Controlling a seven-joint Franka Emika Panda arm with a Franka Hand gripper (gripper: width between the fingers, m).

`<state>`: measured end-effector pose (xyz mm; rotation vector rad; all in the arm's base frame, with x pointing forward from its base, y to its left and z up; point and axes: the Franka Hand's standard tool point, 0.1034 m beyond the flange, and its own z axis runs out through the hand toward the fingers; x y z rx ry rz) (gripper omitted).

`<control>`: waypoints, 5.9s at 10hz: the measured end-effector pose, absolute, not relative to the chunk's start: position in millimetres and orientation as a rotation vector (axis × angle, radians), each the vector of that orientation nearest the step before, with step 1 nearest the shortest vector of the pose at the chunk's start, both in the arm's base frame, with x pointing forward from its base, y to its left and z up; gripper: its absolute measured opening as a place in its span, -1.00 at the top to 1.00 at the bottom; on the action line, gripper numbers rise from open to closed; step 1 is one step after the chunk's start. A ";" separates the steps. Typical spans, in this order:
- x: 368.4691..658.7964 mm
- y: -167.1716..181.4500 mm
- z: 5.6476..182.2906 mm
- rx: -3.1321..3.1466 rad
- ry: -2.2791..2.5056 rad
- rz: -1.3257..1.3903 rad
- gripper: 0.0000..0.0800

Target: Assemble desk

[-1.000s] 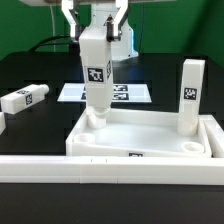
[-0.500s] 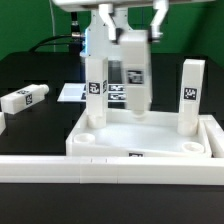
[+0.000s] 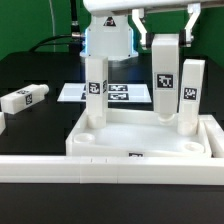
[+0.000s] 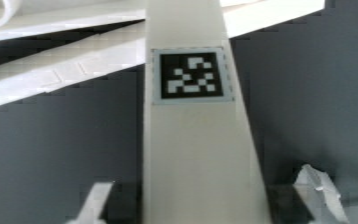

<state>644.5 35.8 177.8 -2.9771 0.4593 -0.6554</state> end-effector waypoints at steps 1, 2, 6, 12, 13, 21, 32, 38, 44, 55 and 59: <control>646.9 39.3 178.8 -2.953 0.442 -0.794 0.27; 641.3 47.5 173.5 -2.940 0.409 -0.882 0.27; 639.6 63.1 162.1 -3.010 0.199 -0.829 0.27; 639.3 82.0 157.0 -2.967 0.231 -0.892 0.27; 639.1 81.7 155.8 -2.971 0.223 -0.890 0.27; 637.2 88.1 151.7 -2.962 0.142 -1.000 0.27; 628.7 90.5 146.2 -2.965 0.131 -0.992 0.27; 623.3 95.1 130.0 -2.981 0.112 -0.964 0.27; 626.2 96.0 127.0 -2.962 0.093 -1.051 0.27; 633.6 95.3 149.8 -2.975 0.060 -0.989 -0.62; 628.0 97.1 139.9 -3.033 0.072 -0.723 -0.62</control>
Offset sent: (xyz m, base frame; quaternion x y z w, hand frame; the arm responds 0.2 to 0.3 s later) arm 0.0014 0.0207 0.0016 -0.0189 0.0190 -0.1128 0.9933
